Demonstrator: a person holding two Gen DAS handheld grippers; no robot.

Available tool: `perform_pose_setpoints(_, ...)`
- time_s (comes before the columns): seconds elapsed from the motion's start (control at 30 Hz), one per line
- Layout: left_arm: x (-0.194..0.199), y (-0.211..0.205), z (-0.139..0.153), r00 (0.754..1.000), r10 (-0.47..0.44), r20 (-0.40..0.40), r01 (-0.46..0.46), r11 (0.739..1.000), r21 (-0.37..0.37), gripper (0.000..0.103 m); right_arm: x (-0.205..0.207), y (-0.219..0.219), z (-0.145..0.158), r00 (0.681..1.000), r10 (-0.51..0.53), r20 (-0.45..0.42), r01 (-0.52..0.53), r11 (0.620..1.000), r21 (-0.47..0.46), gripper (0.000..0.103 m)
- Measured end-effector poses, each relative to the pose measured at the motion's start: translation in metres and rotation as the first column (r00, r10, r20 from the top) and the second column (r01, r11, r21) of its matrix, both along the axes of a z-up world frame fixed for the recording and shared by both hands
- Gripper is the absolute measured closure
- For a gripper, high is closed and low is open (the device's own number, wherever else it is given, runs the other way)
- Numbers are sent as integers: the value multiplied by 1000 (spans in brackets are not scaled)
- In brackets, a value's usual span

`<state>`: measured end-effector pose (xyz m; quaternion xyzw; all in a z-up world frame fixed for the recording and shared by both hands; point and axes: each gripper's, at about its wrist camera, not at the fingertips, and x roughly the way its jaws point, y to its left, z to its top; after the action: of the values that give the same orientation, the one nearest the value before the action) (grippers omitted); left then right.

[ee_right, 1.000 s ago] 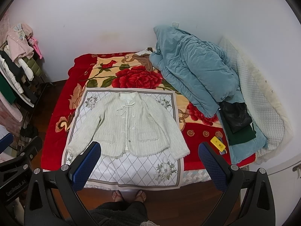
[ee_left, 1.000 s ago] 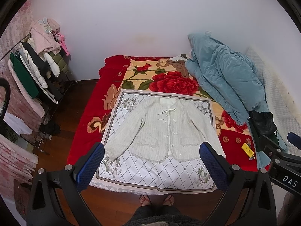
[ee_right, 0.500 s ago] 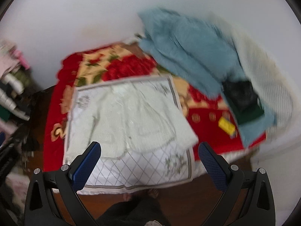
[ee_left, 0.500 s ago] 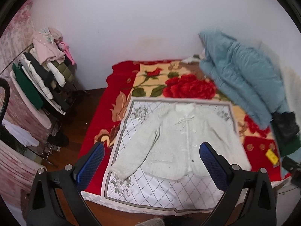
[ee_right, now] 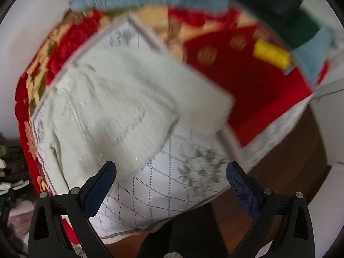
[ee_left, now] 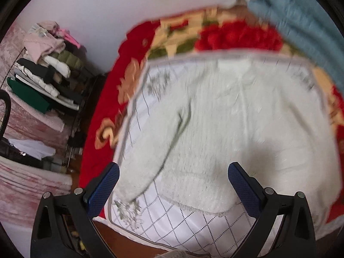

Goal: Fold large clothes

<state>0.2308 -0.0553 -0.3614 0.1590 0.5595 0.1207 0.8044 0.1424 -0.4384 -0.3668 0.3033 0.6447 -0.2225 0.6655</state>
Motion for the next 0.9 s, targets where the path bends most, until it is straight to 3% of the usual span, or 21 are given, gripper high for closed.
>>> perform_pose_setpoints(0.07,2,3,-37,998,21,-55,-20,1000,20,0,19,11,-60,998,25,-59,-21,998,66,16)
perform_pose_setpoints(0.13,2,9,-78,994,48,-101,-41,997,61,0,39,33,-97,996,70,-51,-64,992,111,18)
perform_pose_setpoints(0.23,5,22,-128,983,92,-162,-78,993,93,0,75,76,-133,980,197,-33,-191,973,126,18)
perform_pose_setpoints(0.33,9,31,-161,976,116,-185,-100,990,94,0,112,127,-167,942,334,-34,-329,938,113,18)
perform_pose_setpoints(0.37,10,37,-171,975,117,-189,-99,990,99,0,122,140,-178,928,371,-45,-366,926,89,22)
perform_pose_setpoints(0.4,11,37,-180,975,113,-190,-96,991,98,0,131,155,-196,908,411,-79,-406,911,70,37)
perform_pose_setpoints(0.43,12,41,-188,975,107,-193,-90,991,96,0,135,164,-209,895,431,-113,-424,902,81,44)
perform_pose_setpoints(0.47,12,41,-193,976,100,-195,-84,993,88,0,138,175,-223,879,447,-165,-442,894,70,44)
perform_pose_setpoints(0.53,10,41,-205,976,71,-205,-57,996,70,0,138,193,-225,869,456,-190,-464,886,5,44)
perform_pose_setpoints(0.77,-8,33,-216,964,-24,-264,38,998,48,0,110,236,-229,836,514,-192,-513,856,58,44)
perform_pose_setpoints(0.83,-8,30,-208,962,-41,-269,56,997,48,0,110,225,-223,857,487,-167,-478,873,95,45)
perform_pose_setpoints(0.9,-1,23,-193,967,-66,-246,74,997,23,0,108,192,-203,916,391,-88,-380,918,115,44)
